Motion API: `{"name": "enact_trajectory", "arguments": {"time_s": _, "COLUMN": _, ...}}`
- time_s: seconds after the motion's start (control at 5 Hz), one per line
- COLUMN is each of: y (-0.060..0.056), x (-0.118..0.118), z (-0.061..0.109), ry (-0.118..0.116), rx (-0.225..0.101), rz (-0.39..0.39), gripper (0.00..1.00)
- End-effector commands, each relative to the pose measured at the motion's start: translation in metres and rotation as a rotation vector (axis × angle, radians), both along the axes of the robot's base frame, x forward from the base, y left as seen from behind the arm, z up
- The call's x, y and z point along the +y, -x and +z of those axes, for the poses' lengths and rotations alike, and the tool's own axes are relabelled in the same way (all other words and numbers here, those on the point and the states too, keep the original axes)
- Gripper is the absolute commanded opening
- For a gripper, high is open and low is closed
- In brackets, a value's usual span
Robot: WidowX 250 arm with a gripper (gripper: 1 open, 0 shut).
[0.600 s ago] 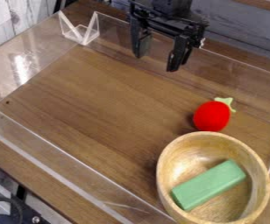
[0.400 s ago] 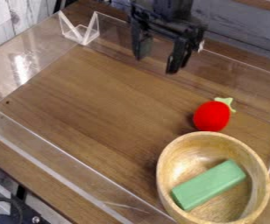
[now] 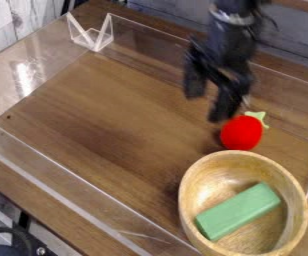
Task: Move the red object to the left side of the table
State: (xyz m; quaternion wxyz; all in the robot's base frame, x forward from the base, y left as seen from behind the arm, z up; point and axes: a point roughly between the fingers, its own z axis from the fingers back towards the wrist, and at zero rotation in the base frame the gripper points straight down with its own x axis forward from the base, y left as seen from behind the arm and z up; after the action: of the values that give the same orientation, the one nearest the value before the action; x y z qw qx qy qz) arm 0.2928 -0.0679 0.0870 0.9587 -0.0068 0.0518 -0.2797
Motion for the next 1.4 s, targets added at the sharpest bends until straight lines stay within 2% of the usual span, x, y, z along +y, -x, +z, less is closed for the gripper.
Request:
{"name": "enact_trajectory", "arguments": {"time_s": 0.0, "y": -0.008, "x": -0.032, "z": -0.001, "ry": 0.013, "rx": -0.053, "rz": -0.191, "gripper": 1.00}}
{"name": "enact_trajectory", "arguments": {"time_s": 0.2, "y": -0.014, "x": -0.037, "z": 0.006, "ry": -0.014, "rx": -0.076, "rz": -0.231, "gripper": 1.00}}
{"name": "enact_trajectory", "arguments": {"time_s": 0.4, "y": -0.019, "x": -0.027, "z": 0.009, "ry": -0.036, "rx": -0.100, "rz": -0.217, "gripper": 1.00}}
{"name": "enact_trajectory", "arguments": {"time_s": 0.8, "y": -0.017, "x": -0.010, "z": 0.008, "ry": -0.050, "rx": -0.139, "rz": -0.156, "gripper": 1.00}}
{"name": "enact_trajectory", "arguments": {"time_s": 1.0, "y": -0.018, "x": -0.005, "z": 0.017, "ry": -0.061, "rx": -0.166, "rz": -0.111, "gripper": 1.00}}
{"name": "enact_trajectory", "arguments": {"time_s": 1.2, "y": -0.021, "x": -0.005, "z": 0.024, "ry": -0.059, "rx": -0.193, "rz": -0.083, "gripper": 1.00}}
